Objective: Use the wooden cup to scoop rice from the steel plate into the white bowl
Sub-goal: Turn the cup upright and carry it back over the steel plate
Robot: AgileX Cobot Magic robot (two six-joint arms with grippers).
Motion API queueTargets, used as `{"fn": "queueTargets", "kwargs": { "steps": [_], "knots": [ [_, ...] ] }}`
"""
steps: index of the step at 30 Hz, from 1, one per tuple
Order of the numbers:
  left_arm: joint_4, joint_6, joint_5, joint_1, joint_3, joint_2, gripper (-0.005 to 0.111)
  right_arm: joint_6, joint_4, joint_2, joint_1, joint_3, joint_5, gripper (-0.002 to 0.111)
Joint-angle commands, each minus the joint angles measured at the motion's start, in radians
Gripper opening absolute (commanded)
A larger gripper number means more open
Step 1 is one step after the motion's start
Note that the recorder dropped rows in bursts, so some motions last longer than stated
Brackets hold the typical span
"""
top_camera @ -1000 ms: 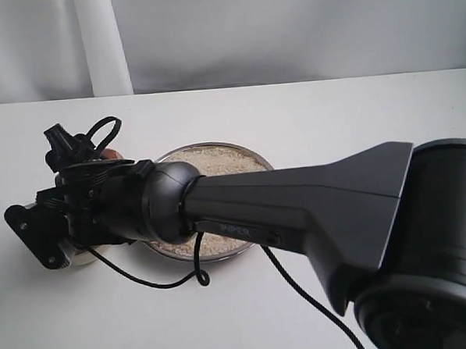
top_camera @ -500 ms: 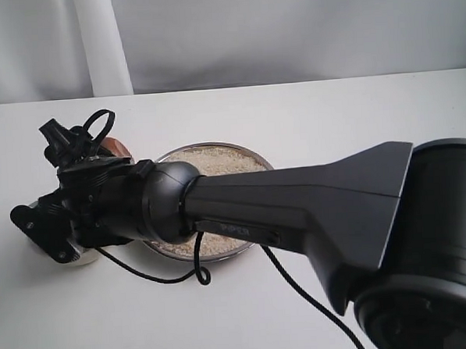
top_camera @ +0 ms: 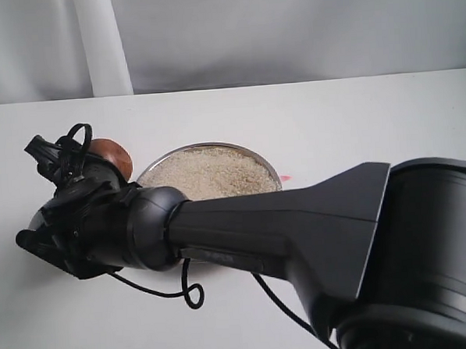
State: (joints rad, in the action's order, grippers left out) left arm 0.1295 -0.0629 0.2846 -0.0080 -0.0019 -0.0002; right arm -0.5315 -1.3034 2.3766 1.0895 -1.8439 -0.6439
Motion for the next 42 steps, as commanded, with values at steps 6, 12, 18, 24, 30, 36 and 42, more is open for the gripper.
{"fn": "queueTargets", "kwargs": {
  "steps": [6,12,18,24,30,36,42],
  "knots": [
    [-0.008,-0.005,-0.011,-0.003,0.002,0.000,0.000,0.063,-0.113,-0.006,0.017,-0.008,-0.030,0.000],
    [-0.008,-0.005,-0.011,-0.003,0.002,0.000,0.000,0.252,-0.100,-0.010,0.017,-0.008,-0.026,0.000],
    [-0.008,-0.005,-0.011,-0.003,0.002,0.000,0.000,0.335,0.127,-0.072,0.007,-0.008,0.025,0.000],
    [-0.008,-0.005,-0.011,-0.003,0.002,0.000,0.000,0.249,0.467,-0.191,-0.044,-0.008,0.094,0.000],
    [-0.008,-0.005,-0.011,-0.003,0.002,0.000,0.000,0.011,0.871,-0.307,-0.133,-0.008,0.057,0.000],
    [-0.008,-0.005,-0.011,-0.003,0.002,0.000,0.000,-0.216,1.200,-0.390,-0.244,-0.008,-0.104,0.000],
    [-0.008,-0.005,-0.011,-0.003,0.002,0.000,0.000,-0.230,1.211,-0.413,-0.347,-0.008,-0.315,0.000]
  ]
}}
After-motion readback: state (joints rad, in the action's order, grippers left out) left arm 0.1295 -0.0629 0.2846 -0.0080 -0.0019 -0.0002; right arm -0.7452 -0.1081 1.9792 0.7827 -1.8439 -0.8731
